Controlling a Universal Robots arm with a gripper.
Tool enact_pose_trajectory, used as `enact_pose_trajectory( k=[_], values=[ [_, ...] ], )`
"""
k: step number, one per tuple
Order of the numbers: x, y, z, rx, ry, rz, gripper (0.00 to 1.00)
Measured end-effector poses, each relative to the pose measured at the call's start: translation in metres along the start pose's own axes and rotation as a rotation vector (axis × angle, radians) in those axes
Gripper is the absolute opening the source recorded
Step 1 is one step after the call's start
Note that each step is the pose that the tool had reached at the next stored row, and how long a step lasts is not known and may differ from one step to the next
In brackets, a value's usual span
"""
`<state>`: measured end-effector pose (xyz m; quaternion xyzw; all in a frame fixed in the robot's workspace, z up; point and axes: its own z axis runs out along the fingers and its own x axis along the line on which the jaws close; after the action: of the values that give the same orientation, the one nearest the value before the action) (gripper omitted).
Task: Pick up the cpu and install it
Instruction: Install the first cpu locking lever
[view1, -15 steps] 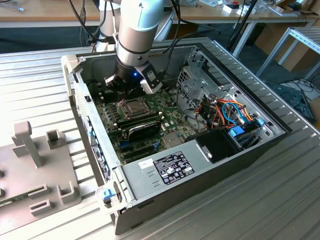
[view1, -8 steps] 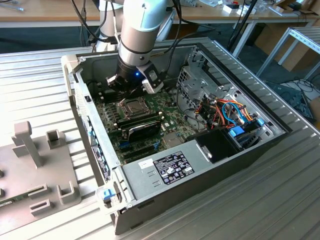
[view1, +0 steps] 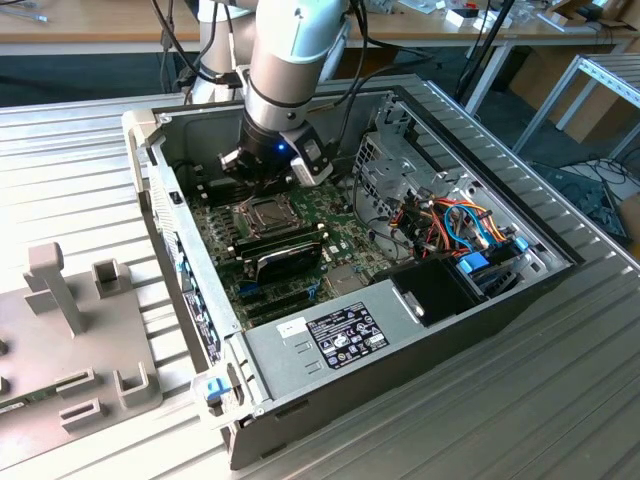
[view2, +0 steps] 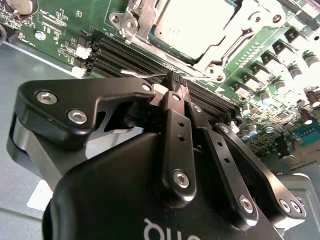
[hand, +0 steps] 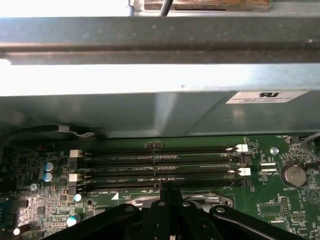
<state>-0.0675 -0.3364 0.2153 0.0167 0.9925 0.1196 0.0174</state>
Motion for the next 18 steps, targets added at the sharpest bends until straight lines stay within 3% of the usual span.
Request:
enact_pose_trajectory(
  k=[5, 6, 8, 18],
  values=[
    [-0.0036, 0.0011, 0.0007, -0.004, 0.0, 0.0, 0.11],
    [-0.006, 0.0011, 0.0015, -0.0245, 0.0007, 0.001, 0.11],
    [-0.0086, -0.0013, 0.0061, -0.0245, 0.0008, 0.001, 0.11],
    [-0.0108, -0.0019, 0.0085, -0.0247, 0.0006, 0.001, 0.11]
  ],
)
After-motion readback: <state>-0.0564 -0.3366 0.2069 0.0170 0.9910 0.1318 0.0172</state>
